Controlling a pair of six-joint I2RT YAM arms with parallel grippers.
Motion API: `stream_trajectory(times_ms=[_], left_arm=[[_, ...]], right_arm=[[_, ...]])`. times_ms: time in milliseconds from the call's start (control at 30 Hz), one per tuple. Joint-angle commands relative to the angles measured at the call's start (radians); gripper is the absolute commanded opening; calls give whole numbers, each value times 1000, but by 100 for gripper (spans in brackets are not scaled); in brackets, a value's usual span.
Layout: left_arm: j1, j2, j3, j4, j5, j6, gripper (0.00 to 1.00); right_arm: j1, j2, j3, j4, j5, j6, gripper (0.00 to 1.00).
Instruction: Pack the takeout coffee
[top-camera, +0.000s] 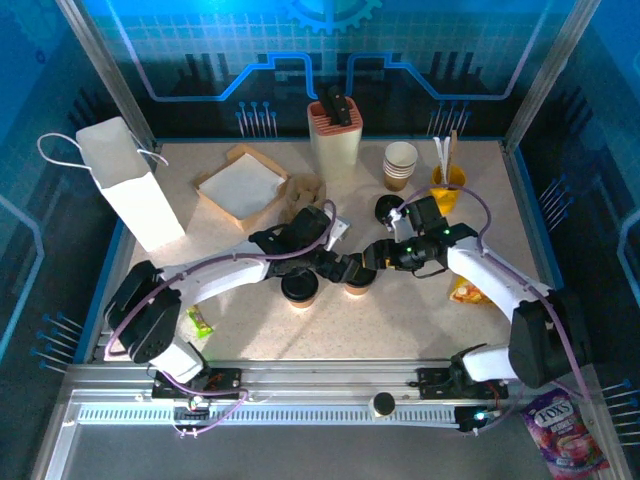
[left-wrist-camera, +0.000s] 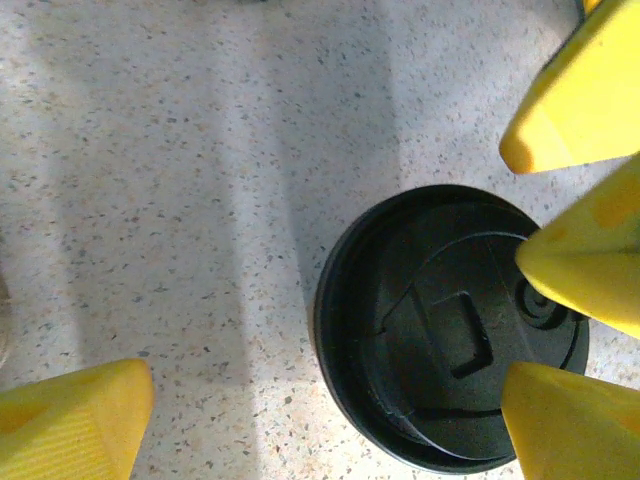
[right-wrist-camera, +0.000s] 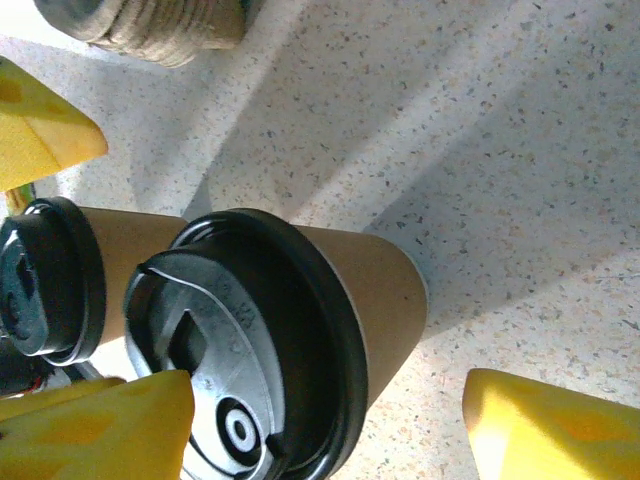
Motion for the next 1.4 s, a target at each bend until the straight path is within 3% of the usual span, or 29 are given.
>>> stream_trajectory(times_ms=[0, 600, 733, 933, 1367], left_arm=[[-14, 36, 42, -38, -10, 61, 90], [-30, 103, 30, -143, -46, 104, 88], [-30, 86, 66, -143, -33, 79, 88], [6, 44, 114, -43, 76, -64, 88], [34, 147, 182, -54, 51, -105, 87]], right_arm=[[11, 17, -11, 15, 19, 2, 70], [2, 87, -186, 39, 72, 58, 52], [0, 31, -133, 32, 31, 63, 53], [-7, -64, -49, -4, -10, 68, 60], [18, -152, -178, 25, -35, 102, 66]])
